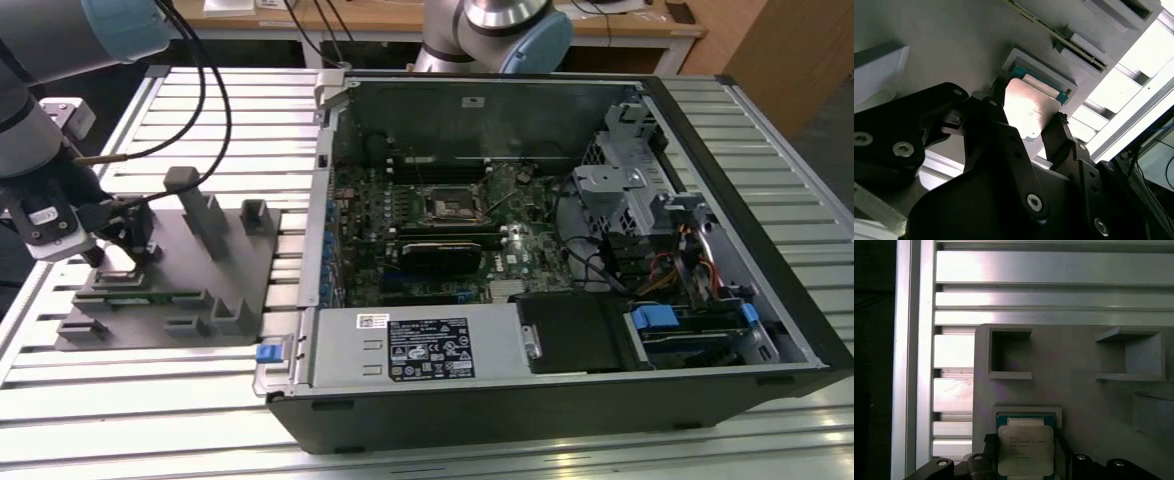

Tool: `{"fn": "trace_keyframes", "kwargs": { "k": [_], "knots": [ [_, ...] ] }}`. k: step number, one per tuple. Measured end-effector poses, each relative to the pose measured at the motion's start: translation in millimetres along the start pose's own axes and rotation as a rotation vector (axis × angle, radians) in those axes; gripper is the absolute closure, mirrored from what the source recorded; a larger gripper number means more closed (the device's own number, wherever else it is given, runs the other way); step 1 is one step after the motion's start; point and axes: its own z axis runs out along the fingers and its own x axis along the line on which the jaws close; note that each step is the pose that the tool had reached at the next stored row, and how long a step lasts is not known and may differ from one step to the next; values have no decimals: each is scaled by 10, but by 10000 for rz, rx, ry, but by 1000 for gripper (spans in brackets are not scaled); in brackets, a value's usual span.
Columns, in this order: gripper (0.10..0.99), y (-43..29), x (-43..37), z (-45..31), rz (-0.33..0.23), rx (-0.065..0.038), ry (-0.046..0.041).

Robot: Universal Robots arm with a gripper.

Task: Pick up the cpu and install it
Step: 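Pick up the cpu and move it towards the insertion slot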

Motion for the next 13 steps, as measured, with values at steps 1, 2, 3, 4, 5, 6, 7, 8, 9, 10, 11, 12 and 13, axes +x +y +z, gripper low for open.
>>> {"fn": "trace_keyframes", "kwargs": {
  "k": [1, 2, 3, 4, 5, 6, 7, 8, 9, 10, 11, 12, 13],
  "knots": [
    [545, 1, 0, -14, 0, 0, 2],
    [545, 1, 0, -25, 0, 0, 2],
    [545, 2, -1, -38, 0, -1, 1],
    [545, 2, -1, -46, 0, 0, 2],
    [545, 2, -1, -46, 0, -6, 0],
    [545, 2, -1, -46, 0, -7, 0],
    [545, 2, 0, -47, 0, -6, 1],
    [545, 2, 0, -47, 0, -6, 2],
    [545, 2, 0, -49, 0, -6, 1],
    [545, 2, 1, -58, 0, -4, 6],
    [545, 2, 1, -66, 0, -4, 5],
    [545, 3, 0, -72, 0, -7, 2],
    [545, 3, 0, -79, 0, -7, 3]
  ]
}}
